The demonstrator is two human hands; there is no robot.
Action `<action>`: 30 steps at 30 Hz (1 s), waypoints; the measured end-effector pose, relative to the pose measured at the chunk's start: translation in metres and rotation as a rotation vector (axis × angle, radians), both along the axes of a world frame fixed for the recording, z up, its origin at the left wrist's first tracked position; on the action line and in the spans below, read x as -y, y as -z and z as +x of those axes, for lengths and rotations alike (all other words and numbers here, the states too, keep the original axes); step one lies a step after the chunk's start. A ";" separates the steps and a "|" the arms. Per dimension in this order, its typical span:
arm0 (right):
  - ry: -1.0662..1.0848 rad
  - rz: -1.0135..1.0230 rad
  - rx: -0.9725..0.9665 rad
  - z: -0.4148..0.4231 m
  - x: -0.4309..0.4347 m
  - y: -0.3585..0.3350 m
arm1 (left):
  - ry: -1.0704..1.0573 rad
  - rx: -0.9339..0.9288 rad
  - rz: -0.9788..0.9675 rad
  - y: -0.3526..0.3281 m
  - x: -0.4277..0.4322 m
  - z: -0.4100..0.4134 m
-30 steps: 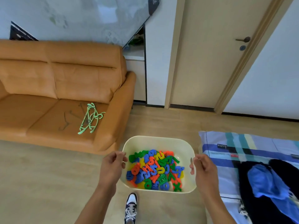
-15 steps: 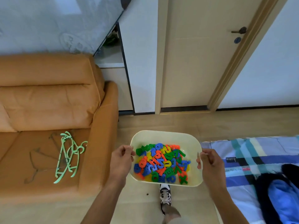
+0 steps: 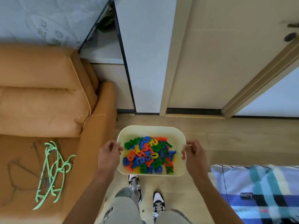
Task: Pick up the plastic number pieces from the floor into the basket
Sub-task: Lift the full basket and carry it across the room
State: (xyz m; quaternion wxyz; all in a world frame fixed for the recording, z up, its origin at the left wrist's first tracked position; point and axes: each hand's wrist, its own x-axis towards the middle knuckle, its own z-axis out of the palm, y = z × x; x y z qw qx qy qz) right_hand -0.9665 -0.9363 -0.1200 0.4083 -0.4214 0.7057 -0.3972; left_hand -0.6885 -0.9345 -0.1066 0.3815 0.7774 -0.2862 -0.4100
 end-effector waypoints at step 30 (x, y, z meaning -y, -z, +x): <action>-0.166 0.217 -0.267 0.036 0.432 0.665 | 0.302 0.268 0.373 0.656 0.423 0.031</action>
